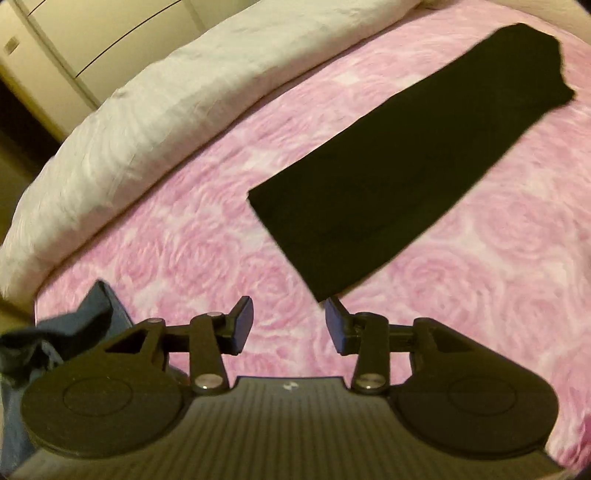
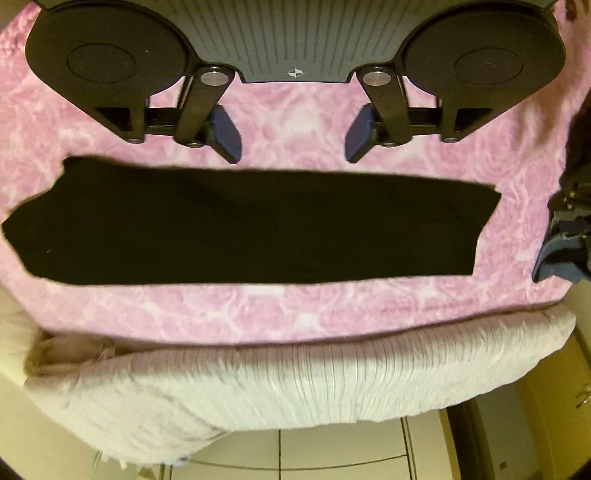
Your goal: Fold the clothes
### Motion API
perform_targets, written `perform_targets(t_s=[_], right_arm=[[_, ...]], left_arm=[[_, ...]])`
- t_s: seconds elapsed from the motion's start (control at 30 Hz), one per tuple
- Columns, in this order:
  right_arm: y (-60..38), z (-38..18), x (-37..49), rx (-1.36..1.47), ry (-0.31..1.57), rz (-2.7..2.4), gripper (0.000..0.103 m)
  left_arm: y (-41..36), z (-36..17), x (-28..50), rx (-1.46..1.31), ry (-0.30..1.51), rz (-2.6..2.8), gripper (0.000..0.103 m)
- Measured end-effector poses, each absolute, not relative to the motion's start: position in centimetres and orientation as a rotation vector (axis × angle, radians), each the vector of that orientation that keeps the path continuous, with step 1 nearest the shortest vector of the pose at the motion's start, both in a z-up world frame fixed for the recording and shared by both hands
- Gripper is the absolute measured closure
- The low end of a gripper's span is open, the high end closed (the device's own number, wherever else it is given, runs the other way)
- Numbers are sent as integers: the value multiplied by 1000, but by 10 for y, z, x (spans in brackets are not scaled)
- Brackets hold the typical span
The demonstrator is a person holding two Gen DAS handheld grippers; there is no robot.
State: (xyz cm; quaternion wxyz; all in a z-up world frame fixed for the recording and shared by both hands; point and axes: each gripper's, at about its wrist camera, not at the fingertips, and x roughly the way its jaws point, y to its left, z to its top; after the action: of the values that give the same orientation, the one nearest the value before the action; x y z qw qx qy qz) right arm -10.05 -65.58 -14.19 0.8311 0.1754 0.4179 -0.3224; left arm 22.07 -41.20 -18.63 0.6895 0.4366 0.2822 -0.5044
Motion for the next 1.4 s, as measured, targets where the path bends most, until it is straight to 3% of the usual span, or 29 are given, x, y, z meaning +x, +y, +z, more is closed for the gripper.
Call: perform_targets(t_s=[0.27,0.5,0.8,1.13,1.4], right_arm=[[-640,-138,-74,336,967,-669,28],[-656,-160,-60,375,999,-608,28],[-638,-209,0,198,1014,-436,28],[-516,-320,128,-326,934,-124,28],[-477,-374,168,-696,852,-133,27]], left_arm=[[-429,-180,211,988,620,-1185,63],[-436,-187,204,1011,658,-1157,60],[-419,-202,235,912,741,-1097,57],[-381,-240,294,721,770,-1076,53],[-353,-266,318,623,821,-1071,53]])
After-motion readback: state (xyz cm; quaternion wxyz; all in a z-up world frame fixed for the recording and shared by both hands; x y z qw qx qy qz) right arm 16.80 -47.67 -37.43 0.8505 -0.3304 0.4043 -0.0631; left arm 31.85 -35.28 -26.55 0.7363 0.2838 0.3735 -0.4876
